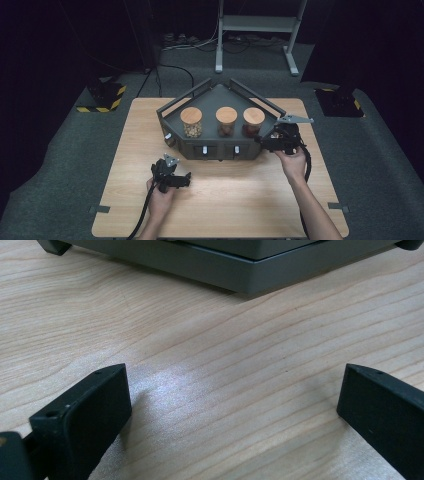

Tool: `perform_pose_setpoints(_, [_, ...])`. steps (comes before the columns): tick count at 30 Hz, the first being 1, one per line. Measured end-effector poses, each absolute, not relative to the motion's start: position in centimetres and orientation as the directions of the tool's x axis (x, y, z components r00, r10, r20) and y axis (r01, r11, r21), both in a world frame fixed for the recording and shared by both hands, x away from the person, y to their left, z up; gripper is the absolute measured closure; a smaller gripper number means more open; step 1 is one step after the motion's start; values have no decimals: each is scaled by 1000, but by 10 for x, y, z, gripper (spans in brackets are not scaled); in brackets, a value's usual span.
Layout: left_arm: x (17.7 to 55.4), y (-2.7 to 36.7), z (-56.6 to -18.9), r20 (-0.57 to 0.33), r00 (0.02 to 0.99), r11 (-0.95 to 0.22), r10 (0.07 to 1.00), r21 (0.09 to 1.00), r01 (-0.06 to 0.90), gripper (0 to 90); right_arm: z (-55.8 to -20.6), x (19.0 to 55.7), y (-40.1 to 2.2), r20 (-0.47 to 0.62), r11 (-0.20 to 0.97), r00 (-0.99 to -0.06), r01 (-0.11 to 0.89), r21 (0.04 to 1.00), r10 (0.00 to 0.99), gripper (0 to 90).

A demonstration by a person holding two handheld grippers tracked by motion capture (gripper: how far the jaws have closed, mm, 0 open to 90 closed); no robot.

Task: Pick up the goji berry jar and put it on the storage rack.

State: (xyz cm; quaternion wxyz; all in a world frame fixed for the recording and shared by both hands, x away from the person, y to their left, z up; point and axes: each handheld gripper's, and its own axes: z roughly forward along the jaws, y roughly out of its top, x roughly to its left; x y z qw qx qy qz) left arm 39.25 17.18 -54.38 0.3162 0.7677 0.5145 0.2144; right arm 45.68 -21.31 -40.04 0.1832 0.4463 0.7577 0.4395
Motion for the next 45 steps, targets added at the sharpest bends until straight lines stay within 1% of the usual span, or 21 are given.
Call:
perform_pose_setpoints(5, [392, 172, -544, 4, 378, -271, 926, 706, 654, 10, -402, 455, -217, 127, 203, -528, 521, 829, 839, 84])
perform_pose_setpoints(22, [392, 172, -544, 4, 378, -270, 926, 706, 654, 10, -408, 446, -222, 114, 214, -530, 518, 828, 840, 85])
perform_pose_setpoints(35, [392, 172, -544, 3, 378, -270, 926, 706, 655, 10, -421, 442, -229, 138, 190, -513, 535, 823, 847, 88])
perform_pose_setpoints(45, [392, 172, -544, 4, 378, -270, 926, 706, 655, 10, -430, 437, -232, 135, 190, -503, 542, 819, 854, 90])
